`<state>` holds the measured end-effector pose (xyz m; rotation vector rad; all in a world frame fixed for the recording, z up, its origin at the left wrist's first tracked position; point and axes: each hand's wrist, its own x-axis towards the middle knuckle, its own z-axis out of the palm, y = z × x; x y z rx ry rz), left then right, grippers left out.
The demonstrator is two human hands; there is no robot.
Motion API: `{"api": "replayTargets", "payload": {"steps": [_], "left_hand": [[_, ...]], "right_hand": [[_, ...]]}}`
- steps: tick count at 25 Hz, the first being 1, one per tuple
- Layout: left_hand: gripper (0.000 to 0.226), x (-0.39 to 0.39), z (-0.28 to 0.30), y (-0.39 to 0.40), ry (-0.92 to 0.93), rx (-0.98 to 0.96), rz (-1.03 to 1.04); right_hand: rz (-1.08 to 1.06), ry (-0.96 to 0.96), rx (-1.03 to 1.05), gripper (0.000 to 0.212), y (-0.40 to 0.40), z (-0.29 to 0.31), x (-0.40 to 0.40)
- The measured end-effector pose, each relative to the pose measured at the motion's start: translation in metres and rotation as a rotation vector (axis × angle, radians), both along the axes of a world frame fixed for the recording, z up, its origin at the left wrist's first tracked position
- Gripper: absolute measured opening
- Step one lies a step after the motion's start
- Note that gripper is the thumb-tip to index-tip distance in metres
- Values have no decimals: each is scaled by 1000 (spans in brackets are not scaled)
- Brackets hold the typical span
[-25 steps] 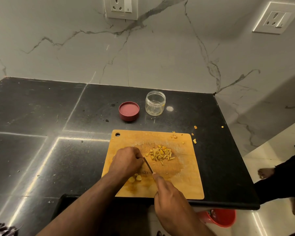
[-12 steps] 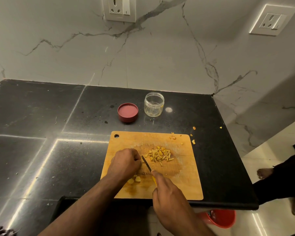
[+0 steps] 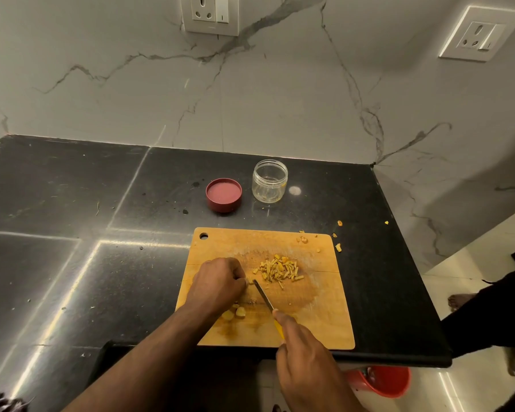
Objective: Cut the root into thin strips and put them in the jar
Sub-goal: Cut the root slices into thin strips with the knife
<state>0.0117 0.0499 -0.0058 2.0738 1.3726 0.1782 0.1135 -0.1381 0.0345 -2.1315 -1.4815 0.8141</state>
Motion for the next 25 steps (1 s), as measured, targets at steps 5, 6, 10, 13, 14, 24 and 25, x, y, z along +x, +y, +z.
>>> {"api": "replayTargets", "payload": {"steps": [5,6,10,13,14,24,25], "left_hand": [[13,0,3,-3,8,8,11],[13,0,3,-3,8,9,18],[12,1,4,-3,6,-4,25],[11,1,5,-1,8,-3,31],[12,1,4,-1,12,-9,31],[18,1,5,-2,31,-8,19],[18,1,6,-3,28,-7,22]], "right_hand": [[45,6,6,51,17,0,-2],[57,1,4,51,20,-1,-3],[81,-11,-17,51,24,-7,-5],[71,-1,-37,51,14,-10,-5],[61,7,-44,51,9,-10,-5],[58,-4,26,51,18,-2,-5],[66,-11,21,52,21,-3,-6]]}}
